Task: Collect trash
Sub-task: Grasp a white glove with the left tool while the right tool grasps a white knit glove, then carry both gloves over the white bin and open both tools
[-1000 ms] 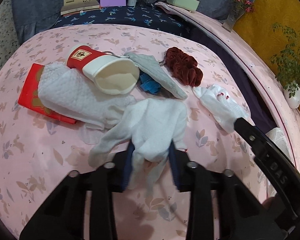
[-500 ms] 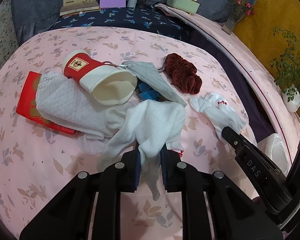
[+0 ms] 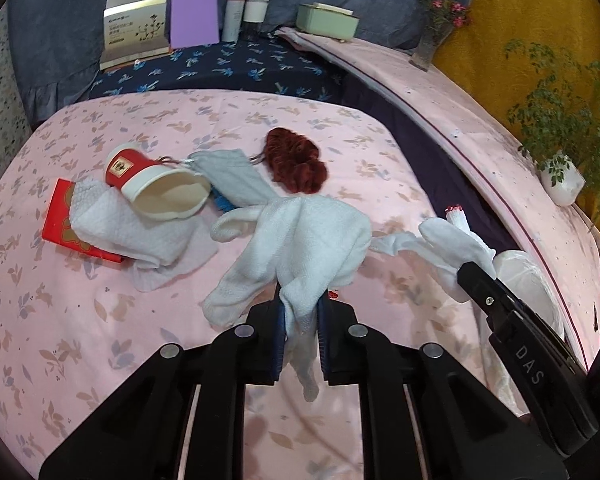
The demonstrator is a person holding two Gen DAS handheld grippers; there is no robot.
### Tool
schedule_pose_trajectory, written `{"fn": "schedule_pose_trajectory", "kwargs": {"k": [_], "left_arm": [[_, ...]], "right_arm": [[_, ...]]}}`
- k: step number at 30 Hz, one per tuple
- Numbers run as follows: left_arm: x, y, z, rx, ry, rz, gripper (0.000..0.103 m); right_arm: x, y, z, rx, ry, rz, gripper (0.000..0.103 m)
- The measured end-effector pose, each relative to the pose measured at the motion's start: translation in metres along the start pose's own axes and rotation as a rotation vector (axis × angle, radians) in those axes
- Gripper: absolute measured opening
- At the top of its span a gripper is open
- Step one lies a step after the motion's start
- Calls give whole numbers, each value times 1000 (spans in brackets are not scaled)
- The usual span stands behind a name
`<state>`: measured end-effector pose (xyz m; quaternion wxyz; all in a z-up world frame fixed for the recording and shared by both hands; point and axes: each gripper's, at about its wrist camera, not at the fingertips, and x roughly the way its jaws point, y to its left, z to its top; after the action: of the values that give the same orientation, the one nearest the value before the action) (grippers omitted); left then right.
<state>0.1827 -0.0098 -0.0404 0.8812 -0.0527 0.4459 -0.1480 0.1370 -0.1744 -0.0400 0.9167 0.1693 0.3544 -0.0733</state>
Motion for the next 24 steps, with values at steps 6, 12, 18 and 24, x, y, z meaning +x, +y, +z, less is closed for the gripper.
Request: {"fn": "schedule_pose_trajectory", "kwargs": {"k": [6,12,18,24], "left_arm": [[-11,-44,-7,72,-12,-23,13],[-17,-89,-16,158,-17,-57,13],[-19,-136,-29,243,-17,-86,13],[-18,-173,-39,309,-12,-118,13]], "right_arm": [[-33,-31,1,39,-44,-15,14],[-60,-72,1,98,-83,-47,14],[-81,-115,-3,165,-111,-81,14],[-95,-151,-9,215,-129,-112,14]]}}
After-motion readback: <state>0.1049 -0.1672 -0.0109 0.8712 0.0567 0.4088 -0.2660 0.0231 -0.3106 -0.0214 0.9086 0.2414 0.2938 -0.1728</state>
